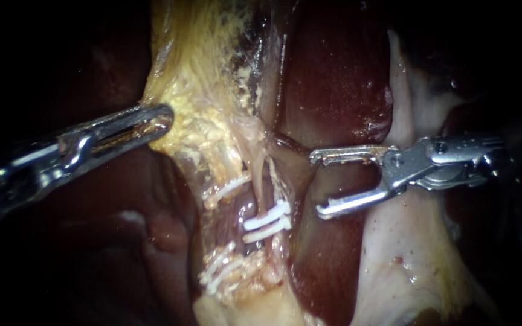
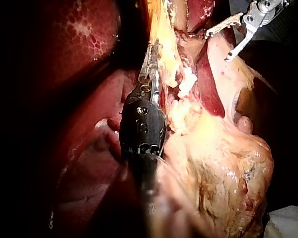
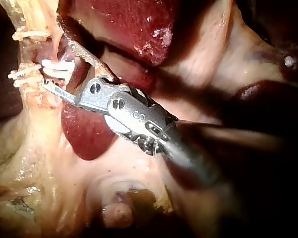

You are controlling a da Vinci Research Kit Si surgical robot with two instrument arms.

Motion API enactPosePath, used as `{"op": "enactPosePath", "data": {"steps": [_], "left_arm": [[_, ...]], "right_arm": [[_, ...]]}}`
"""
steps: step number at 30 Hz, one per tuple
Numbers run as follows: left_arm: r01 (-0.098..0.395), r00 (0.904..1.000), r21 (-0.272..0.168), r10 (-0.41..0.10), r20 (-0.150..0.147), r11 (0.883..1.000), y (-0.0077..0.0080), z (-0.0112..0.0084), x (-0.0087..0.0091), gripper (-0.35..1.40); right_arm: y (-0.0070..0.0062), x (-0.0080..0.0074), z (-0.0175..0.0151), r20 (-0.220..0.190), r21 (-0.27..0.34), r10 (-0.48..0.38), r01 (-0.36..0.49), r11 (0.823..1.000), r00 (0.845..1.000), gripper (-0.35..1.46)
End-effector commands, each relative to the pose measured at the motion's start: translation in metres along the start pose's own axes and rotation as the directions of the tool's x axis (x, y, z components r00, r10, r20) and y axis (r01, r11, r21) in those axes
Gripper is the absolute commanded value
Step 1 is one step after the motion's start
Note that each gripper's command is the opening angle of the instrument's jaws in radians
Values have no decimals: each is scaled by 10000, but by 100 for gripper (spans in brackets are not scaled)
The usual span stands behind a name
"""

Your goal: Going back second clip right tube

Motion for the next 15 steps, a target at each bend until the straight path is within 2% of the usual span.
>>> {"op": "enactPosePath", "data": {"steps": [1,7,10,15], "left_arm": [[17,9999,-58,-18,-99,10000,2,4,3,-35],[18,9985,-74,-22,-552,10000,7,35,26,-35],[53,9977,-39,-56,-675,10000,3,53,35,-35],[63,9968,121,-53,-794,9999,-11,76,41,-35]], "right_arm": [[0,1,-1,18,11,-56,56,10000,10000,60],[-2,2,-2,17,26,-115,115,9999,9999,60],[-2,2,-4,21,3,-117,117,9999,9999,60],[-3,2,-4,22,7,-176,176,9998,9998,60]]}}
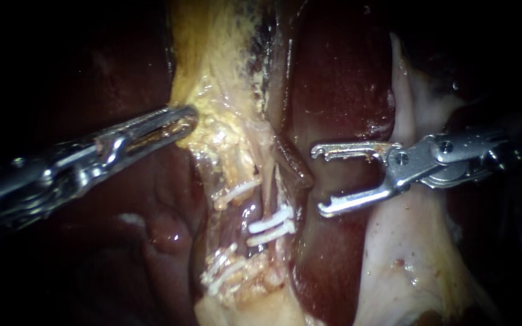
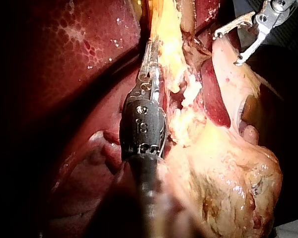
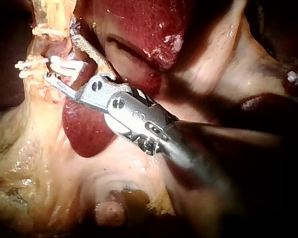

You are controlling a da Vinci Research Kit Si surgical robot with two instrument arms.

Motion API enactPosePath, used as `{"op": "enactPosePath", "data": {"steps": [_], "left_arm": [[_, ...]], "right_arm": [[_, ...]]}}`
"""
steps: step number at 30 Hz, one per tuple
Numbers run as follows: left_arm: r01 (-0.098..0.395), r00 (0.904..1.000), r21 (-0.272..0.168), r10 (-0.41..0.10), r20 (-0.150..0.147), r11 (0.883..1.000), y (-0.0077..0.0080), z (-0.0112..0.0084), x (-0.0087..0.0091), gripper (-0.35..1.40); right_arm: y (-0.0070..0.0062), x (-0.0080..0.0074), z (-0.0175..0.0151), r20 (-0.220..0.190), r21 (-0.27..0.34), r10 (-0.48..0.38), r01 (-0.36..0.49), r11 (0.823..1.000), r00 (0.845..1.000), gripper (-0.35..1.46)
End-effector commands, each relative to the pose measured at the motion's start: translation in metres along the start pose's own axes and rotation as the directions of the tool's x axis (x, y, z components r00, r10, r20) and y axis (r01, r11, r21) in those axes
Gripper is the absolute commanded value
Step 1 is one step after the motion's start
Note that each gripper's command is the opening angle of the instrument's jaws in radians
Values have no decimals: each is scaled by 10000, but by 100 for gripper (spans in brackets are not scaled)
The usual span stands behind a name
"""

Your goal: Going back second clip right tube

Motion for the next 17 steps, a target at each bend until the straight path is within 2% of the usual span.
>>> {"op": "enactPosePath", "data": {"steps": [1,6,17], "left_arm": [[-1,10000,27,1,-65,10000,-3,2,1,-35],[-24,9999,72,24,-99,10000,-11,11,3,-35],[-28,9999,88,29,-109,10000,-10,9,3,-35]], "right_arm": [[0,0,0,1,-1,1,-1,10000,10000,60],[0,2,0,1,0,-53,53,10000,10000,60],[-1,2,0,1,3,-51,51,10000,10000,60]]}}
